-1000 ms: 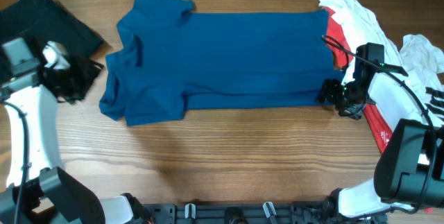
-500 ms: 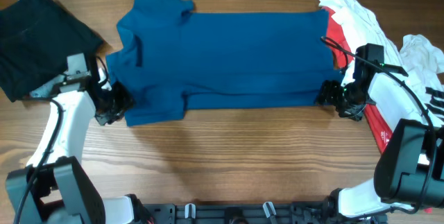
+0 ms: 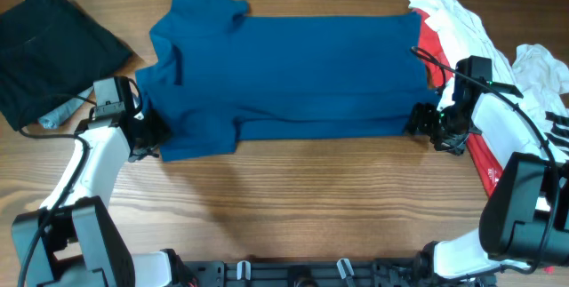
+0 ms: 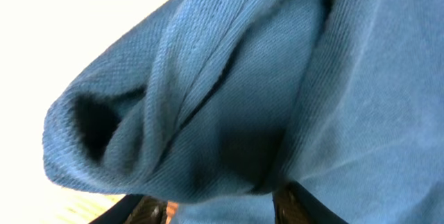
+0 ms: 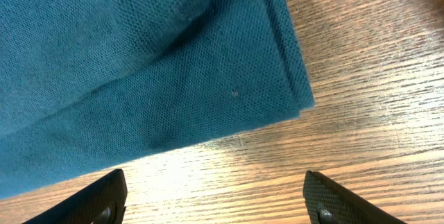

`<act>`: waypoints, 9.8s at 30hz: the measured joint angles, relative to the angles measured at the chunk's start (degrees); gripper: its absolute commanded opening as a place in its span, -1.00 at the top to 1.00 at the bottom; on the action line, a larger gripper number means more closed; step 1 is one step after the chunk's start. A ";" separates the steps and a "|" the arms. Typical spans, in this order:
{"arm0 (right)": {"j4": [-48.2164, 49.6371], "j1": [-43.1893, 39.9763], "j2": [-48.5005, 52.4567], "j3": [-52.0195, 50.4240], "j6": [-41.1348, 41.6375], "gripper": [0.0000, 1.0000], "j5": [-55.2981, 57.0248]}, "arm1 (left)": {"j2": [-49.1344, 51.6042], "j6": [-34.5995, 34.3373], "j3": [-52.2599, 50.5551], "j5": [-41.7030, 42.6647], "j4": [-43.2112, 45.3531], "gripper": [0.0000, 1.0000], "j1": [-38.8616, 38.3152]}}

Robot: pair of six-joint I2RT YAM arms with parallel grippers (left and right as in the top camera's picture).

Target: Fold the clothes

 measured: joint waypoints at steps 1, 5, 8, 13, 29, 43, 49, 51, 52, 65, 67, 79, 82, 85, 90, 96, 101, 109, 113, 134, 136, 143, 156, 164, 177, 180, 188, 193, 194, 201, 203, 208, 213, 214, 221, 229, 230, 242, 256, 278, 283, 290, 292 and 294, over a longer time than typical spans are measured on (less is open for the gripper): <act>0.00 0.00 0.00 0.00 0.00 -0.64 0.00 | 0.39 0.00 0.00 0.00 0.35 0.03 0.00; 0.00 0.00 0.00 0.00 0.00 -0.64 0.00 | 3.02 0.00 0.00 0.72 0.63 0.06 0.00; 0.00 0.00 0.00 0.00 0.00 -0.64 0.00 | 4.61 0.00 0.00 1.77 0.52 0.14 -0.13; 0.00 0.02 0.00 0.00 0.00 -0.64 0.00 | 4.96 0.11 0.00 3.06 0.11 0.50 -0.87; 0.00 0.02 0.00 0.00 -0.02 -0.64 0.00 | 3.17 0.42 0.00 5.70 -2.27 0.92 -0.96; 0.00 0.02 0.00 0.00 -0.17 -0.64 -0.02 | -11.13 -3.13 3.34 20.11 25.31 0.92 -1.03; -0.02 0.02 0.00 0.00 -0.17 -0.64 0.00 | -5.62 -6.58 3.37 20.50 30.62 0.92 -1.16; -0.02 0.00 0.00 0.00 -0.17 -0.64 0.00 | -4.09 -7.37 3.37 20.50 30.67 0.92 -1.49; 0.00 0.00 0.00 0.00 -0.17 -0.64 0.00 | -3.63 -7.48 3.37 20.52 30.69 0.92 -1.70; 0.00 0.02 0.00 0.00 -0.17 -0.64 0.00 | -0.79 -8.61 3.37 17.94 29.94 0.03 -4.48; 0.00 0.00 0.00 0.00 -0.17 -0.64 0.00 | -0.79 -8.15 3.39 17.27 27.96 0.03 -4.46; -0.13 0.02 0.00 0.07 -0.17 -0.64 0.00 | -0.76 -3.80 3.41 12.98 17.33 0.06 -4.68; -1.38 0.00 -0.07 1.31 -0.17 -0.64 0.00 | -0.72 -3.65 3.41 9.01 13.90 0.03 -5.09; -1.31 0.00 -1.16 3.89 -0.11 -0.65 0.00 | -0.24 -3.54 3.41 5.53 11.78 0.03 -5.16; 0.07 0.00 -4.00 8.20 0.09 -0.65 0.00 | 2.86 -3.41 3.39 2.54 11.37 0.04 -5.14; 0.44 0.02 -4.35 8.66 0.09 -0.62 0.22 | 5.73 -3.26 3.41 1.53 11.17 0.03 -5.14; 0.44 0.00 -3.93 8.66 0.26 -0.24 0.48 | 8.00 -3.21 3.39 1.40 11.19 0.04 -5.14; 2.56 0.00 2.27 8.66 0.72 -0.16 0.90 | 10.10 -3.19 3.76 1.29 11.45 0.04 -5.14; 4.33 0.02 4.76 8.66 1.33 -0.15 0.90 | 10.43 -3.19 4.00 1.29 11.89 0.05 -5.14; 6.78 0.02 7.82 8.66 2.64 0.91 0.87 | 11.47 -2.03 4.04 7.08 15.41 0.31 -5.09; 6.75 0.00 7.82 8.66 2.64 0.92 0.87 | 10.56 -1.84 4.04 5.79 13.00 0.33 -5.14; 7.69 0.00 7.82 8.81 3.19 0.92 -0.81 | 7.87 -1.73 3.96 -2.21 6.62 0.37 -5.20; 9.75 -0.42 7.85 19.17 7.74 0.88 -3.30 | 7.87 -1.70 3.93 -5.18 6.08 0.36 -5.20; 7.30 -2.05 7.85 19.37 10.25 0.33 -2.56 | 7.87 -1.70 3.93 -6.01 6.08 0.42 -5.20; -2.99 -1.86 7.85 19.21 5.97 0.45 -1.29 | 4.87 -1.73 3.93 -5.51 11.91 0.30 -5.20; -2.27 -1.73 7.85 17.51 4.52 0.49 -1.27 | 0.74 -1.70 4.04 -4.59 13.31 0.28 -5.20; 4.37 -1.60 7.85 9.57 3.89 0.44 -1.73 | -2.75 -1.70 4.98 2.25 13.86 0.28 -7.63; 7.28 -1.29 7.85 9.42 3.41 0.41 -1.97 | 3.54 -1.73 5.01 3.50 14.05 0.28 -11.23; 7.69 -1.20 7.85 9.42 3.28 0.41 -1.99 | 5.20 -1.70 5.01 3.54 14.23 0.28 -11.87; 9.18 -0.33 7.85 9.42 1.84 0.42 -2.19 | 13.27 -1.70 5.18 4.15 17.75 0.28 -13.92; 9.38 -0.20 7.87 9.40 1.64 0.41 -2.19 | 13.70 -1.70 5.49 4.22 17.75 0.28 -13.92; 9.51 -0.15 10.73 9.40 0.70 0.42 -2.19 | 14.56 -1.70 6.71 4.35 16.37 0.29 -13.92; 7.89 -0.15 13.05 10.67 0.15 0.48 -2.82 | 14.91 -1.64 8.17 3.28 12.28 0.37 -13.92; 7.10 -0.15 13.31 11.06 0.02 0.53 -2.78 | 14.91 -1.49 8.50 2.84 10.75 0.41 -13.92; -3.15 0.39 13.88 11.93 1.84 0.53 0.50 | 14.49 -1.27 9.44 1.86 1.84 0.59 -12.07; -11.02 0.48 14.14 10.97 4.92 0.53 4.42 | 13.66 -1.27 8.37 6.82 -2.69 0.67 -5.38; -11.37 0.48 14.14 10.71 5.27 0.53 4.50 | 13.66 -1.27 8.35 7.48 -3.13 0.67 -4.63; -10.69 0.48 10.47 6.47 6.78 0.52 5.53 | 9.62 -0.83 5.31 6.29 -5.57 0.64 -4.70; -7.28 0.37 -1.73 5.31 4.31 0.50 7.82 | -10.88 0.20 3.02 4.22 -6.86 0.11 -10.32; -6.21 0.37 -1.73 5.31 3.26 0.50 4.22 | 8.20 -19.10 2.99 6.91 6.08 0.49 -25.09; -6.38 0.37 -1.73 5.31 3.26 0.50 4.22 | 8.39 -20.59 2.99 6.86 9.16 0.92 -25.14; -6.32 0.37 -1.73 5.31 3.23 0.50 4.22 | 8.37 -20.65 2.99 6.91 9.94 0.92 -25.14; -5.73 0.37 -1.73 5.31 2.56 0.50 3.98 | 8.35 -20.65 2.99 6.91 10.47 0.92 -25.11; -4.83 0.37 -1.73 5.31 1.40 0.50 3.17 | 8.02 -20.65 2.99 6.91 11.69 0.92 -25.09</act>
